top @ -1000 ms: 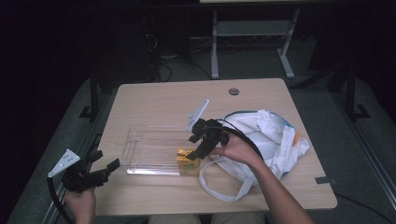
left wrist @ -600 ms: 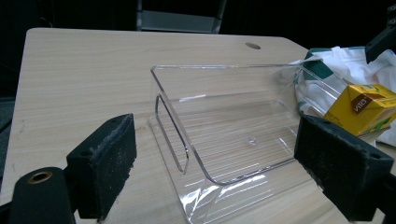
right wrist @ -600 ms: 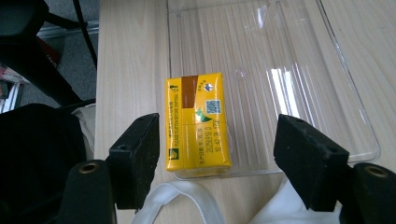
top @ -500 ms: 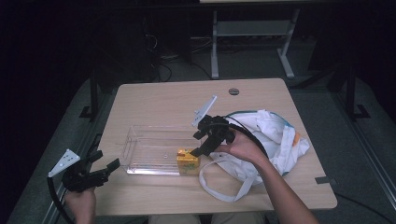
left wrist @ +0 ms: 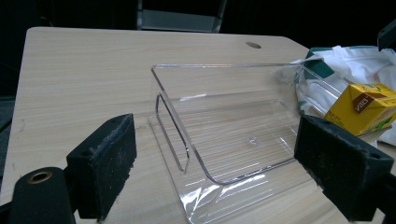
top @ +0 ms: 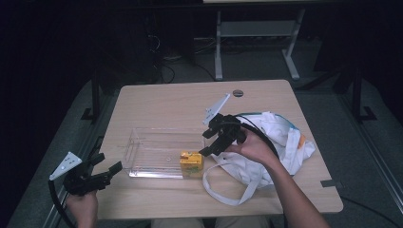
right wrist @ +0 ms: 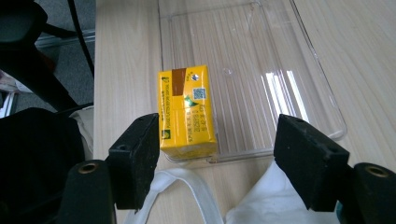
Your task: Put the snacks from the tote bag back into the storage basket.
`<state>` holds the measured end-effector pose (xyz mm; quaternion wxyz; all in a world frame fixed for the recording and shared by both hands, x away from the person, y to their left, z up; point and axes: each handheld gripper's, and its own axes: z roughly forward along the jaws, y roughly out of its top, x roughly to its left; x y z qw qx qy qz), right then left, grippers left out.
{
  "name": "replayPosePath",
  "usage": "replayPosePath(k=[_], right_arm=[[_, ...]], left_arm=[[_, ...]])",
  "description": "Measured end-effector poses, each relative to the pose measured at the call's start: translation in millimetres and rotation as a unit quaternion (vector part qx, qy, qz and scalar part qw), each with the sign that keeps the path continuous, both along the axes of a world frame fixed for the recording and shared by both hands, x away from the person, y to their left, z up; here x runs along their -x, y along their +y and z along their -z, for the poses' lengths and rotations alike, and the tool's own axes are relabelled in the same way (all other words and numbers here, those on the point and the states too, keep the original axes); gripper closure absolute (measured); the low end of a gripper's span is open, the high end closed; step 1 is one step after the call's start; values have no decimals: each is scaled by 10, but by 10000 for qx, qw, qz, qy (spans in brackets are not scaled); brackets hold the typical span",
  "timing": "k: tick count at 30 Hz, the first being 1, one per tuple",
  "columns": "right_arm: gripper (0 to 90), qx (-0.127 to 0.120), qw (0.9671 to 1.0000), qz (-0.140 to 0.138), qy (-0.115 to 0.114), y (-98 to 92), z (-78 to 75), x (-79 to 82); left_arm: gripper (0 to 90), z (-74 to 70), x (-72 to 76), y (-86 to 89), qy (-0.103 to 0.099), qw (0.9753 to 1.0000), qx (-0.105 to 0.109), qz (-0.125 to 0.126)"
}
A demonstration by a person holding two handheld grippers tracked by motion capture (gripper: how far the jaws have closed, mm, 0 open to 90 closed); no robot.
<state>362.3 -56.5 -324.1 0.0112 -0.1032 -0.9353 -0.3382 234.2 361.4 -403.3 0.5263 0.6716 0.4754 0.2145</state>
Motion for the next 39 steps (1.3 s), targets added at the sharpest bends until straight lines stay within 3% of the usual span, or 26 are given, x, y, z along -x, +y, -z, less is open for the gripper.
replayPosePath(k=[39], right_arm=[[307, -91, 9987, 505, -68, -533, 13, -5]], left_arm=[[126, 1, -5, -8, 16, 10000, -8, 2]])
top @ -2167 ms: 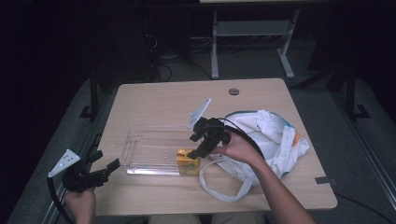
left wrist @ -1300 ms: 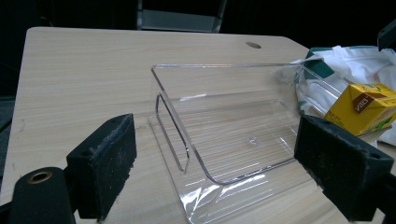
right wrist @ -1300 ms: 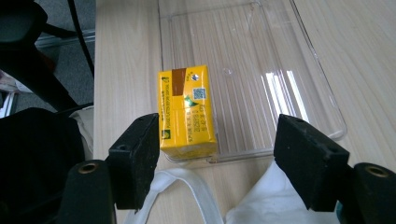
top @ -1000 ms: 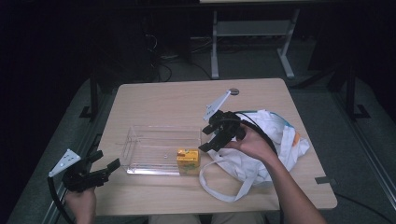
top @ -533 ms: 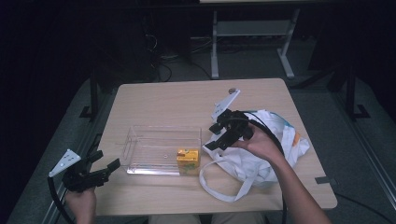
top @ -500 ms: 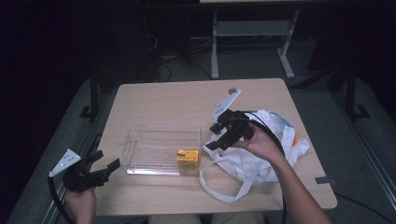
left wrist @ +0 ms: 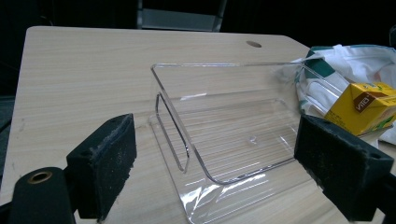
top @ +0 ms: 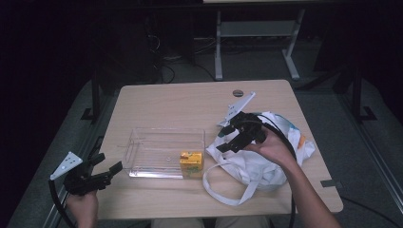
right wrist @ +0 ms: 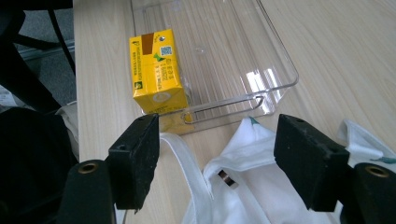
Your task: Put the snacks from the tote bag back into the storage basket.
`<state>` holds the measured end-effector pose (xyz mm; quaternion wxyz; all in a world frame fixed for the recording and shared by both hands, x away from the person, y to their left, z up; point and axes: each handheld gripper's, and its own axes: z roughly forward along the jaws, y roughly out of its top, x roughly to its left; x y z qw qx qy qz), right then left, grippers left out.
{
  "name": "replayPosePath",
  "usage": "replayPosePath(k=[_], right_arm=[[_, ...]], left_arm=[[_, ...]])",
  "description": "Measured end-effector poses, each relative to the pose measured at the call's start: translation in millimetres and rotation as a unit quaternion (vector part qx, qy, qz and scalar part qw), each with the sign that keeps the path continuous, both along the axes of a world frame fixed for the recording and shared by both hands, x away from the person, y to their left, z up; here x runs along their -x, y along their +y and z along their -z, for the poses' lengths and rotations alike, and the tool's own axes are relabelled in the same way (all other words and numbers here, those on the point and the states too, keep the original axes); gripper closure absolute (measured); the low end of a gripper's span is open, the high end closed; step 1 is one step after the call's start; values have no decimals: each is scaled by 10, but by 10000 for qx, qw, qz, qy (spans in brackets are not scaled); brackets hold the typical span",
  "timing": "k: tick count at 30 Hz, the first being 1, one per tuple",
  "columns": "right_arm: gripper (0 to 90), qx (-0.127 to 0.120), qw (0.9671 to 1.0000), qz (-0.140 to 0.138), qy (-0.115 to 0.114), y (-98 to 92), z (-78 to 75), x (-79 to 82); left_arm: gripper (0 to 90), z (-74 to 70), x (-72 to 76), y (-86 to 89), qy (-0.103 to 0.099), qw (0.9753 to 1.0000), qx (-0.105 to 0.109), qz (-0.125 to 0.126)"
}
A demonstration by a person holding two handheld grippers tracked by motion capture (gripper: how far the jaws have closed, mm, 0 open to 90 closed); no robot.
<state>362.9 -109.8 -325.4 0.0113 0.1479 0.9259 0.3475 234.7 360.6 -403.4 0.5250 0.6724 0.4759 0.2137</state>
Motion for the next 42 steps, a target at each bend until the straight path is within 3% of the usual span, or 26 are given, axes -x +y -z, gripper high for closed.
replayPosePath(k=[18, 42], right_arm=[[306, -66, 9997, 254, 16, -292, 139, 38], [310, -169, 9968, 714, 313, -692, 447, 123]], left_arm=[[126, 2, -2, -6, -13, 10000, 8, -1], [126, 3, -6, -7, 0, 10000, -78, 36]])
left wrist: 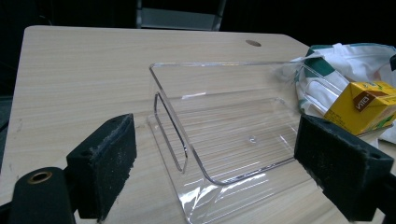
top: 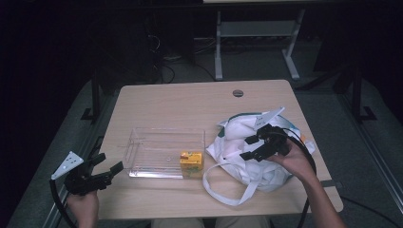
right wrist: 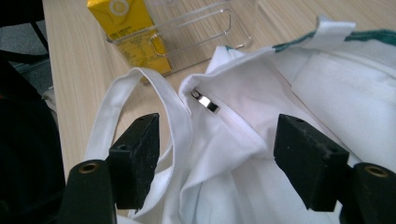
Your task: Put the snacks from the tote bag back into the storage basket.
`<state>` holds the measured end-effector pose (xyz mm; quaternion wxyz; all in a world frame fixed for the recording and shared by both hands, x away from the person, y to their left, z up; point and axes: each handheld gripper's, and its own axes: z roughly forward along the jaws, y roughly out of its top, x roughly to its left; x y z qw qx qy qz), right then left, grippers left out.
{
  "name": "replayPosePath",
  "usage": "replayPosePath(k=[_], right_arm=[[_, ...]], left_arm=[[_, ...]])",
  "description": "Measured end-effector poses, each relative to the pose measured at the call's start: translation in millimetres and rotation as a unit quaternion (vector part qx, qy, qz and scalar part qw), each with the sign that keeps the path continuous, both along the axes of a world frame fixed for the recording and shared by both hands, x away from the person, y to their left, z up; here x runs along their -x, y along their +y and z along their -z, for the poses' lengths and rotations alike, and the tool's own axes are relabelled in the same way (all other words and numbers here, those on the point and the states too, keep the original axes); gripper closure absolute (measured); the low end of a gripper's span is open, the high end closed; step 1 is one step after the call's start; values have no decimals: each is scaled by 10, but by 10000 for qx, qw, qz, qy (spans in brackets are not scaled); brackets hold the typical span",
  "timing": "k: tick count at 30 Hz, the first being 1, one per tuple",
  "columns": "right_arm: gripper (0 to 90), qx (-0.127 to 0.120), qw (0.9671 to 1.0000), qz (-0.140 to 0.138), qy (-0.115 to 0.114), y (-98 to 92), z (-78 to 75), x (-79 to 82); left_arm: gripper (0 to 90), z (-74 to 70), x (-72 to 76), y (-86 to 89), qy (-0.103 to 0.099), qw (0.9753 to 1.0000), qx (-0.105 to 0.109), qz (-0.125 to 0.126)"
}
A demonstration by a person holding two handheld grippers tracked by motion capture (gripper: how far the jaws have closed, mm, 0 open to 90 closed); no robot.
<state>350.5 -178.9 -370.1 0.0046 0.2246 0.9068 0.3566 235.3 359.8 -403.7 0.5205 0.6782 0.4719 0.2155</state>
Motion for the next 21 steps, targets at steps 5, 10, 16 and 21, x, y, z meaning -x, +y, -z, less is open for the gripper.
replayPosePath(k=[5, 10, 16, 21], right_arm=[[311, -62, 9999, 121, 46, -92, 43, 25], [310, -90, 9997, 199, 50, -179, 94, 43], [309, -113, 9995, 279, 118, -259, 170, 63], [308, -139, 9993, 319, 98, -323, 210, 83]], left_arm=[[126, 4, -3, -4, 6, 10000, 26, -7], [126, 1, -2, 1, -14, 10000, 11, 0], [126, 2, -4, -7, 2, 10000, 28, 2], [126, 3, -8, -23, 1, 10000, 33, 33]])
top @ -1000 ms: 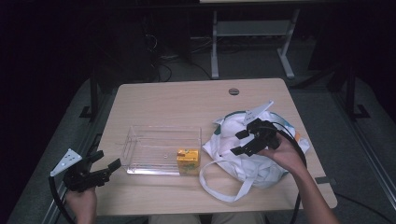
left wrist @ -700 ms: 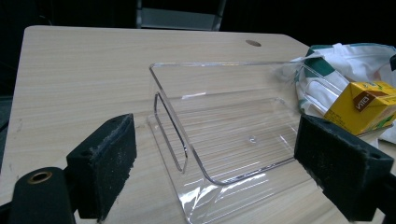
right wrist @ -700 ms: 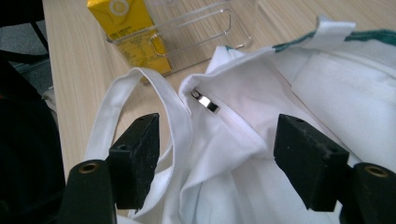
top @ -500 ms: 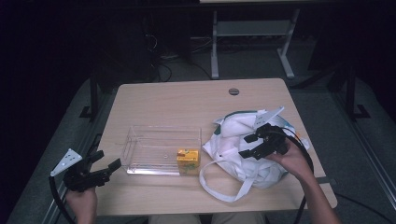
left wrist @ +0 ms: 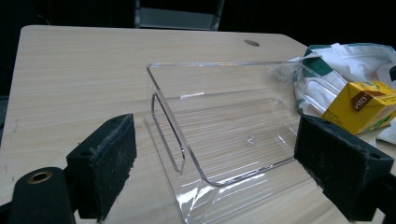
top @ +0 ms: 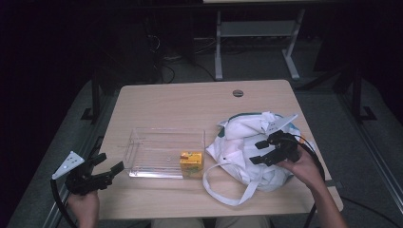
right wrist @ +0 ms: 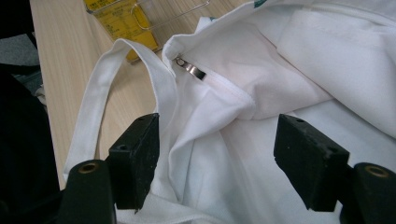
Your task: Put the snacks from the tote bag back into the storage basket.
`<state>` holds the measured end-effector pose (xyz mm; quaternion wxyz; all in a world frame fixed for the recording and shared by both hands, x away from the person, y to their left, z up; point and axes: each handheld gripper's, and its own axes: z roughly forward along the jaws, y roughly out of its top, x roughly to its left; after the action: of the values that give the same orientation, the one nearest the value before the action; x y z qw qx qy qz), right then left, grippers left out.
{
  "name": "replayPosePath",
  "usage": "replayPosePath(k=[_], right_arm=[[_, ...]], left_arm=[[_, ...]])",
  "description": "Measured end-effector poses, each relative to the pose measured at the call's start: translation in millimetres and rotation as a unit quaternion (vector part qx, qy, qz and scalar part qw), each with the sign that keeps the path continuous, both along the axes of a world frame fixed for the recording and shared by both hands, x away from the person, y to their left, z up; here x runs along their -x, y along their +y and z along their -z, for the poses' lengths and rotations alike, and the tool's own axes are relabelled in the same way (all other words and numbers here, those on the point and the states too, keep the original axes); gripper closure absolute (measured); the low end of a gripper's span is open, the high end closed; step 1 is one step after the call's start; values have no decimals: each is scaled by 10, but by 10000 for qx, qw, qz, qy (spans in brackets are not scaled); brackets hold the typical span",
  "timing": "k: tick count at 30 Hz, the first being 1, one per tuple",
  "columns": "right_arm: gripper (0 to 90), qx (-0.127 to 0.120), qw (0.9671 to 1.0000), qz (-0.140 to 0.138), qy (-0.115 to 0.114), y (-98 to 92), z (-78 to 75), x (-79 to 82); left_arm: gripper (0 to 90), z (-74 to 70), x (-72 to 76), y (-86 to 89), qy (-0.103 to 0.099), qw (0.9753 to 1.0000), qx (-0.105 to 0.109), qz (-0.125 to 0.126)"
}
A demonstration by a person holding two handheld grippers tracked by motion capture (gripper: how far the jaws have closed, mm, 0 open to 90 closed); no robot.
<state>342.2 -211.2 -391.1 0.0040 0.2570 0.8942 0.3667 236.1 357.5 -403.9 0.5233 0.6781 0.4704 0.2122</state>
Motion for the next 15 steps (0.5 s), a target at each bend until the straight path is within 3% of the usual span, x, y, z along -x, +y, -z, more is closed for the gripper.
replayPosePath(k=[15], right_arm=[[308, -58, 9999, 138, 76, -135, 128, 87]], left_arm=[[126, 12, -4, 4, 36, 10000, -9, 16]])
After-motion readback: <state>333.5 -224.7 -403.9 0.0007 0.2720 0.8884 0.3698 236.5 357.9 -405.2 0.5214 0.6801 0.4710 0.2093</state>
